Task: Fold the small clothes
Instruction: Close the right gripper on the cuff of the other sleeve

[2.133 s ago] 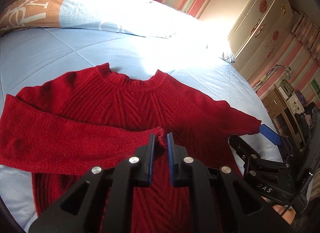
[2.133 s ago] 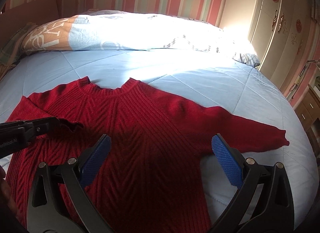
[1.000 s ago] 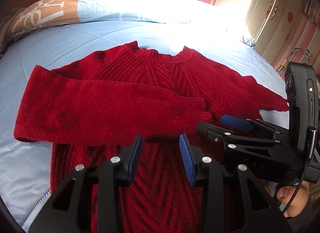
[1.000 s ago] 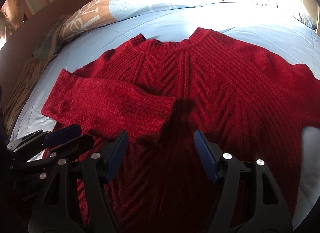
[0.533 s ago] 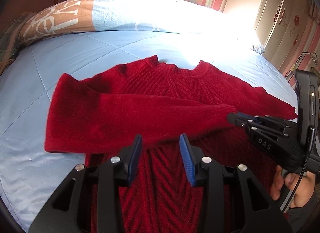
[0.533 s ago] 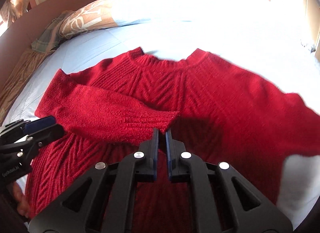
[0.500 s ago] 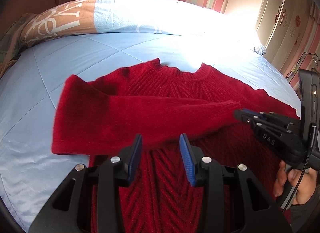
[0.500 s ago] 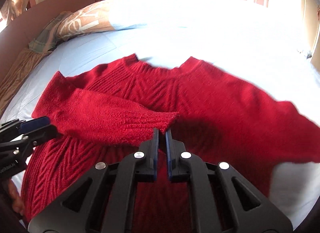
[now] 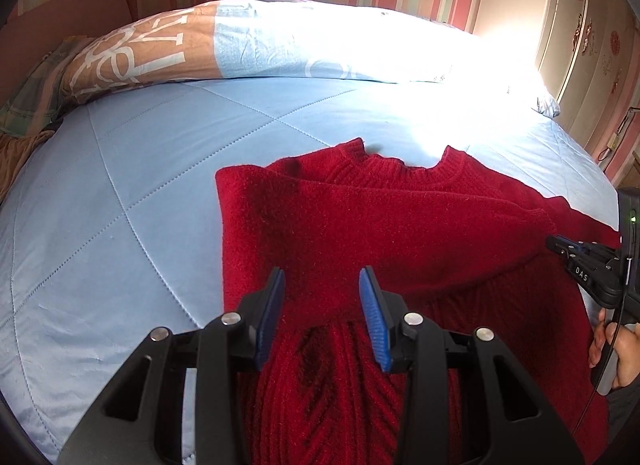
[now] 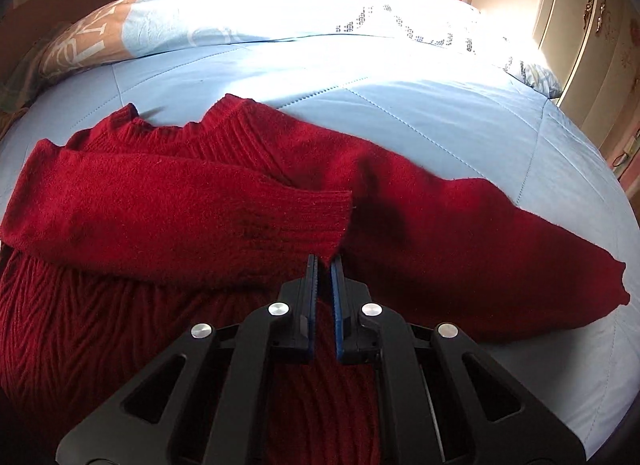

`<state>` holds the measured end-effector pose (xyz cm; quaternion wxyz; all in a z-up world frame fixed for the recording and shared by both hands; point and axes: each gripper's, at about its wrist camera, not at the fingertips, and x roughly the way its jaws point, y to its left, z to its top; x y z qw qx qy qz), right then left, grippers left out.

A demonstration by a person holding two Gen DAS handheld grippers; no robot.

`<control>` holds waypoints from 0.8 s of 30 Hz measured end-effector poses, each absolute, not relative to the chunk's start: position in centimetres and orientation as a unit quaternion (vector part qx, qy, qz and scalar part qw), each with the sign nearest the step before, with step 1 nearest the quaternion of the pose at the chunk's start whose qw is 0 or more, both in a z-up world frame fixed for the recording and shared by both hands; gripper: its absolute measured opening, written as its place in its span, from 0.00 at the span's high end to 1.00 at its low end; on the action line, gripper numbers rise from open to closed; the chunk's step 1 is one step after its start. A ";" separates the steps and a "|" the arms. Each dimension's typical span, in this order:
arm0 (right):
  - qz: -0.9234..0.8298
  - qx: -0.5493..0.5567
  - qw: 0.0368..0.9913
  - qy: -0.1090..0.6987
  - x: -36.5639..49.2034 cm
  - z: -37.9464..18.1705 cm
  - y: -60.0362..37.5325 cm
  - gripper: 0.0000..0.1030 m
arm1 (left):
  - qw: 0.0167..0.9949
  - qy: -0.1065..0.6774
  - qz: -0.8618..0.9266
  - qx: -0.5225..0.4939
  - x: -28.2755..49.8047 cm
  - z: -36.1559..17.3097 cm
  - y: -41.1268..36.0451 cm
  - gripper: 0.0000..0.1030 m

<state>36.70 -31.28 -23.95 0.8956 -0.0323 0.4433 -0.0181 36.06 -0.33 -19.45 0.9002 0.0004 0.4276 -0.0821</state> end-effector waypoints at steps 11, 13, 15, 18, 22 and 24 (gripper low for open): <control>-0.033 -0.046 0.892 0.449 36.8 -24.4 -30.9 0.92 | 0.894 0.441 -0.086 0.006 37.0 -20.3 -1.0 0.55; -0.036 -0.045 0.890 0.452 36.8 -24.4 -31.0 0.92 | 0.893 0.441 -0.087 0.008 37.1 -20.2 -1.1 0.52; -0.037 -0.051 0.890 0.452 36.6 -24.2 -30.9 0.92 | 0.894 0.441 -0.086 0.010 37.1 -20.1 -1.3 0.46; -0.040 -0.051 0.890 0.451 36.1 -23.7 -31.1 0.92 | 0.895 0.438 -0.083 0.015 37.1 -19.9 -1.4 0.29; -0.040 -0.041 0.893 0.445 35.2 -22.9 -31.6 0.89 | 0.902 0.427 -0.064 0.022 36.9 -19.3 -1.3 0.15; -0.036 -0.041 0.896 0.440 34.8 -22.5 -31.3 0.83 | 0.905 0.421 -0.056 0.026 36.8 -19.0 -1.2 0.14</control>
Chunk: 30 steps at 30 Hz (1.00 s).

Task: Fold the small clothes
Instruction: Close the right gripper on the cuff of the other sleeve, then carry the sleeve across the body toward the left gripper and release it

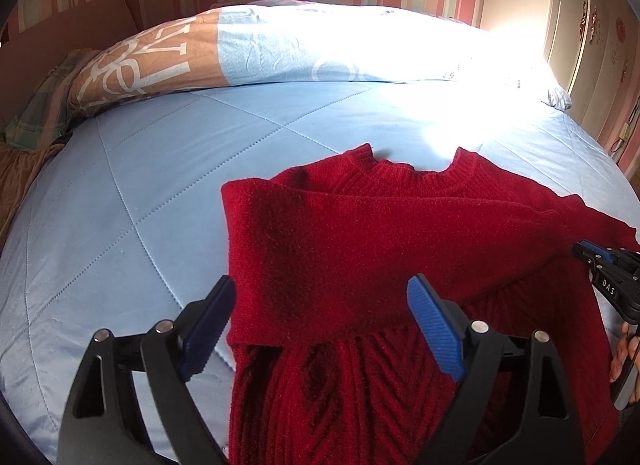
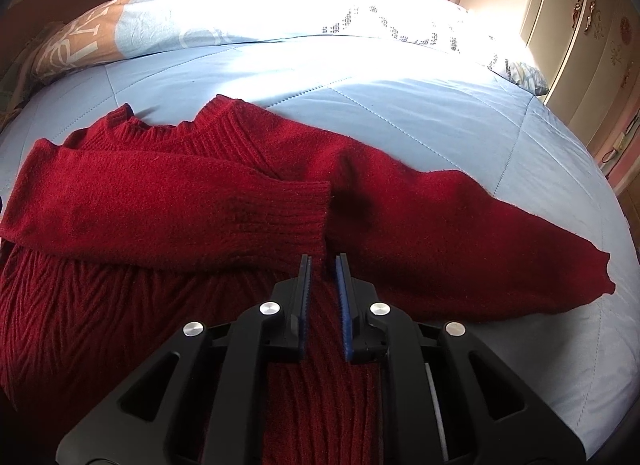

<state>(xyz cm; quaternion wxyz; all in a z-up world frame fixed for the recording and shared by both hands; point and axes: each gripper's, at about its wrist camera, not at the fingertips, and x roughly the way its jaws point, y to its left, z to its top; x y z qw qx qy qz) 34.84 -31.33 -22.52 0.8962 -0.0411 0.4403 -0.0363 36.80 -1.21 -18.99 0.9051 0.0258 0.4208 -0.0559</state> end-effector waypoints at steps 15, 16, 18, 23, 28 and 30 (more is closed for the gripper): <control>0.030 -0.025 0.888 0.458 36.5 -24.9 -29.7 0.63 | 0.911 0.405 -0.047 0.059 36.6 -16.7 -3.2 0.14; 0.033 -0.024 0.888 0.457 36.4 -24.7 -29.8 0.63 | 0.912 0.404 -0.050 0.061 36.7 -16.6 -3.7 0.14; 0.042 -0.011 0.893 0.447 35.8 -23.7 -30.4 0.63 | 0.912 0.400 -0.065 0.059 36.8 -16.2 -5.0 0.14; 0.033 0.048 0.912 0.407 32.4 -19.7 -35.3 0.61 | 0.916 0.380 -0.117 0.061 37.3 -15.0 -9.6 0.14; -0.058 0.118 0.919 0.372 28.4 -18.4 -44.1 0.48 | 0.913 0.369 -0.161 0.066 38.6 -14.9 -14.6 0.14; -0.108 0.150 0.910 0.372 27.5 -19.1 -48.3 0.47 | 0.910 0.370 -0.174 0.069 39.3 -15.2 -16.4 0.14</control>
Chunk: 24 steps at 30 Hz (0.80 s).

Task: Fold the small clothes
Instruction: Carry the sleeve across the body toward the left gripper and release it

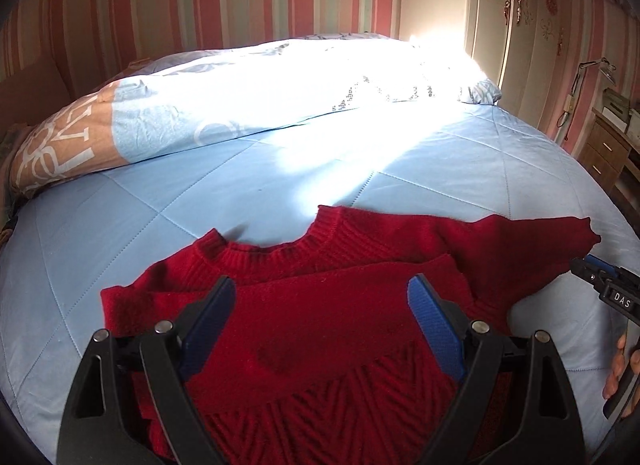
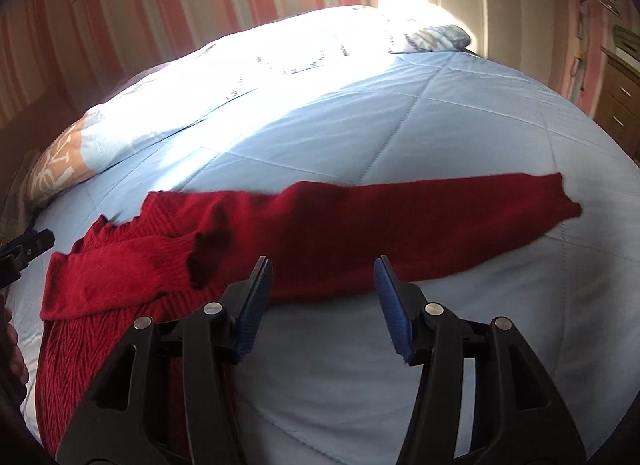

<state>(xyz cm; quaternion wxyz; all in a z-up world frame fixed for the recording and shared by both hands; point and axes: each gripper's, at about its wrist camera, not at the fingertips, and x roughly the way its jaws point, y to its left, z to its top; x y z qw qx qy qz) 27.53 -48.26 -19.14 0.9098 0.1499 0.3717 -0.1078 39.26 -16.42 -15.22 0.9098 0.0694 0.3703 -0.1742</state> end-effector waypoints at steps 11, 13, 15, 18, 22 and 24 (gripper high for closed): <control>-0.281 0.303 0.843 0.345 25.3 -24.6 -66.0 0.47 | 0.892 0.405 -0.194 0.060 41.0 -17.6 -20.0 0.14; -0.284 0.314 0.836 0.348 25.5 -25.3 -67.3 0.47 | 0.889 0.410 -0.195 0.059 41.3 -18.0 -20.9 0.14; -0.282 0.313 0.832 0.360 26.1 -25.8 -67.9 0.47 | 0.887 0.414 -0.197 0.060 41.6 -18.4 -21.8 0.14; -0.278 0.296 0.836 0.369 27.1 -25.9 -67.5 0.62 | 0.883 0.420 -0.198 0.061 42.0 -19.0 -23.0 0.14; -0.270 0.277 0.841 0.378 28.2 -26.2 -66.7 0.89 | 0.879 0.434 -0.188 0.064 42.9 -20.1 -24.0 0.14; -0.275 0.253 0.851 0.370 28.2 -25.6 -65.8 0.90 | 0.879 0.436 -0.182 0.066 43.1 -20.3 -24.3 0.14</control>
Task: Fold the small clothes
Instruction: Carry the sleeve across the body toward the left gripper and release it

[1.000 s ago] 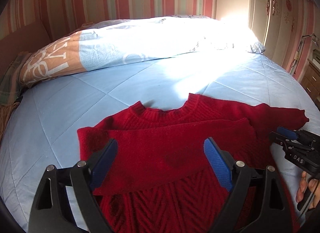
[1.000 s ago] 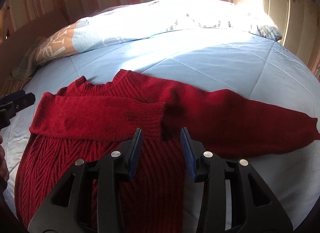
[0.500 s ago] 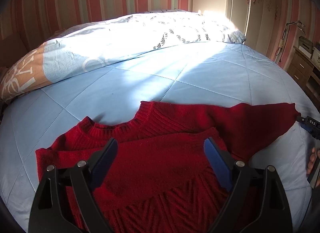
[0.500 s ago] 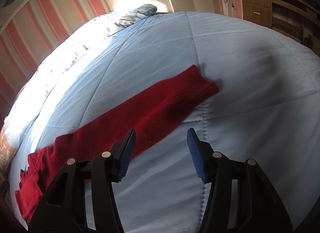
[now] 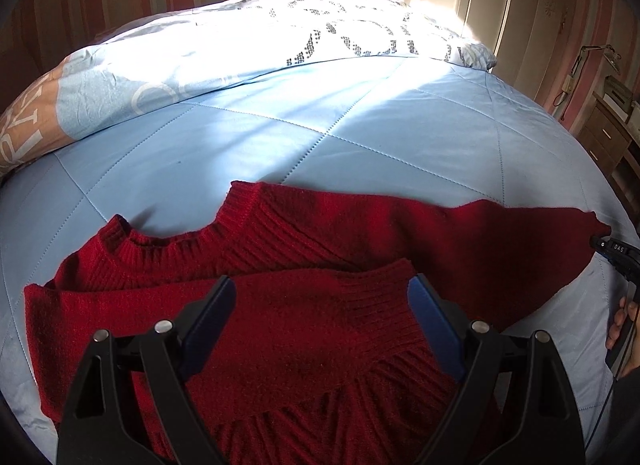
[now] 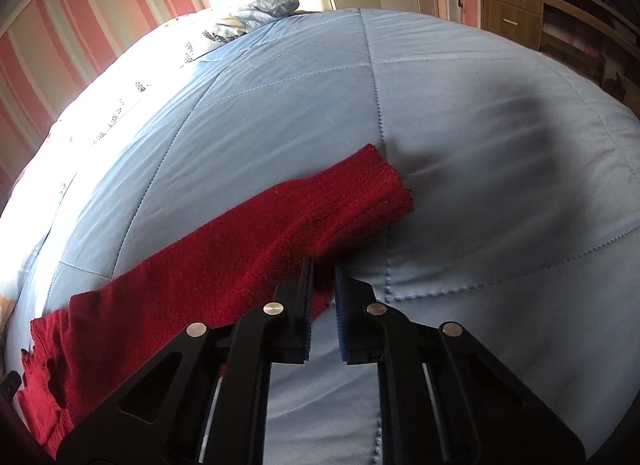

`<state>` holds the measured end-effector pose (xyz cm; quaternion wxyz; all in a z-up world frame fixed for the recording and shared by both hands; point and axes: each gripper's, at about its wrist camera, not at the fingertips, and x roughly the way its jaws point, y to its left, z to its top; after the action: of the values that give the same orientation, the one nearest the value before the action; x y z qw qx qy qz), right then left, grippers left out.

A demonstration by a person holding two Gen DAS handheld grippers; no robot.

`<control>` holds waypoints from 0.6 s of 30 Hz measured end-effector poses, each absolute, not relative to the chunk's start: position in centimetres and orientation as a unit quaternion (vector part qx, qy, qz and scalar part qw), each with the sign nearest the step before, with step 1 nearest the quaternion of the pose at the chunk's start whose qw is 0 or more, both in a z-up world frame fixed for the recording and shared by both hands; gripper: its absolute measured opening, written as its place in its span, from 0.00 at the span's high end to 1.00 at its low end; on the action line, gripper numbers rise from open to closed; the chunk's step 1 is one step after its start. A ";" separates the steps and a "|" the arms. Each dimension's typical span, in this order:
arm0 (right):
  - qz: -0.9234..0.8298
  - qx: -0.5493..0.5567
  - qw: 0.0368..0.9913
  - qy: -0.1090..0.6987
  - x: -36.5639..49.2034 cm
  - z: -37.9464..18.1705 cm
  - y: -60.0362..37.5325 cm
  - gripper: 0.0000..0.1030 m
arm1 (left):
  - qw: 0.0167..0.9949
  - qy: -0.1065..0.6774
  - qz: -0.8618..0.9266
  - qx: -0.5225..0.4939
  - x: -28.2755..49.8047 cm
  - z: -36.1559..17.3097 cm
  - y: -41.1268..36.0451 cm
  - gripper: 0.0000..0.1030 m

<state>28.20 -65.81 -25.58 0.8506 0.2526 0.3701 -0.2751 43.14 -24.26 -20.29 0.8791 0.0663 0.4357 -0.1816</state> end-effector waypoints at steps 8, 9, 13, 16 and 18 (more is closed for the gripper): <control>-0.232 0.184 0.898 0.326 28.0 -20.8 -60.1 0.91 | 0.884 0.432 -0.159 0.082 42.8 -20.3 -23.4 0.14; -0.219 0.176 0.904 0.322 28.2 -20.0 -58.9 0.91 | 0.885 0.431 -0.158 0.082 42.7 -20.2 -23.1 0.14; -0.142 0.141 0.926 0.320 29.7 -16.9 -52.9 0.91 | 0.888 0.427 -0.150 0.084 42.6 -19.6 -21.4 0.14; -0.071 0.099 0.934 0.335 31.4 -15.3 -46.6 0.91 | 0.890 0.426 -0.139 0.082 42.3 -19.1 -19.3 0.14; -0.019 0.094 0.930 0.354 32.6 -15.3 -42.4 0.91 | 0.892 0.425 -0.131 0.078 41.9 -18.7 -17.3 0.14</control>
<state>32.60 -42.41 -15.27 0.9304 0.0939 0.3538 -0.0190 41.93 -17.33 -18.74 0.8923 0.0784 0.4249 -0.1310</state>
